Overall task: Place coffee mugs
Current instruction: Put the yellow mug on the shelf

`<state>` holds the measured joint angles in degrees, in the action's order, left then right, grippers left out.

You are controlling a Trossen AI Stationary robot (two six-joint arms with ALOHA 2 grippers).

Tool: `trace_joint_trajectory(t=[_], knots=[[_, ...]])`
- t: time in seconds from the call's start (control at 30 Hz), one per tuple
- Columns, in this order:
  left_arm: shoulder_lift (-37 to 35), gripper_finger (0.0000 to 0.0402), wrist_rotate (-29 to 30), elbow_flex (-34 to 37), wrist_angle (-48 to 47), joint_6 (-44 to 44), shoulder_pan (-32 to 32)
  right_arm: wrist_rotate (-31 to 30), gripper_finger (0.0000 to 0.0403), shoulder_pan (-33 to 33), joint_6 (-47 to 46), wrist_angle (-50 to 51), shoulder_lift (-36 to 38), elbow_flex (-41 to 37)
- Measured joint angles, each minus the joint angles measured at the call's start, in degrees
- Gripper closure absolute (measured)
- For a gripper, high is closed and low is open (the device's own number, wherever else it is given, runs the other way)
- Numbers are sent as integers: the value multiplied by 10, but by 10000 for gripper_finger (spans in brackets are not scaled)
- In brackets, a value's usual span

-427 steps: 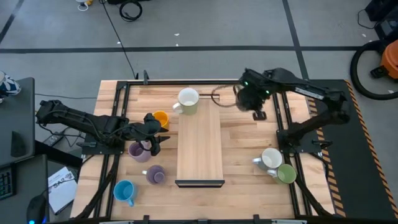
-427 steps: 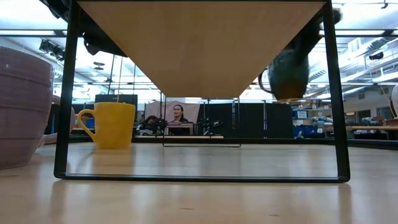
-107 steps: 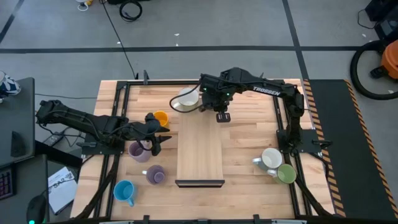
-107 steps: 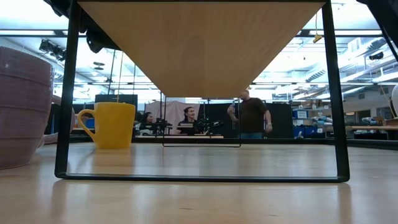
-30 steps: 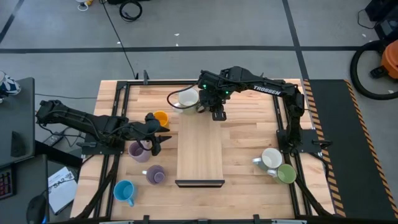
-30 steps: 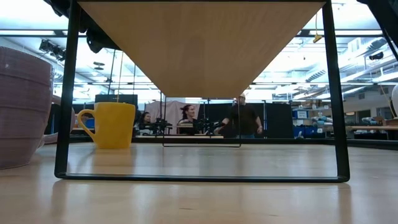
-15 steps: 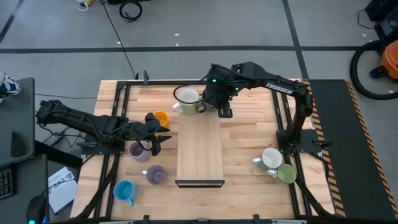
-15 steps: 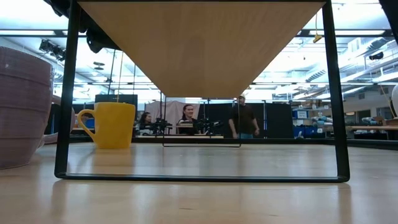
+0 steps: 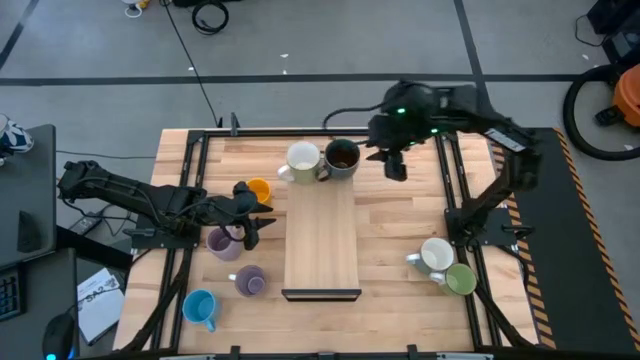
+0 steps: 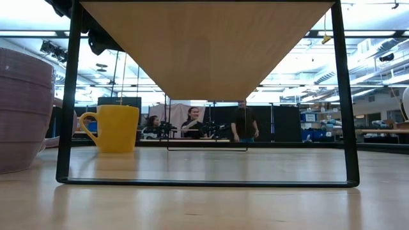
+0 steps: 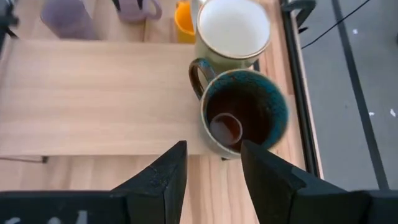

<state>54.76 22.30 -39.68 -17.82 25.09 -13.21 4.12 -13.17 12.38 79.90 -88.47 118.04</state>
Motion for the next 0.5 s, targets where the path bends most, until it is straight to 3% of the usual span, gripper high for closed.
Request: trace_joint_trajectory(t=[0.2,0.5], knots=[[0,241,-1,0,0,42,0,0,245,17,-33,-8,66,-48],[0,241,12,0,27,55,9,0,245,56,-82,-110,180,-249]])
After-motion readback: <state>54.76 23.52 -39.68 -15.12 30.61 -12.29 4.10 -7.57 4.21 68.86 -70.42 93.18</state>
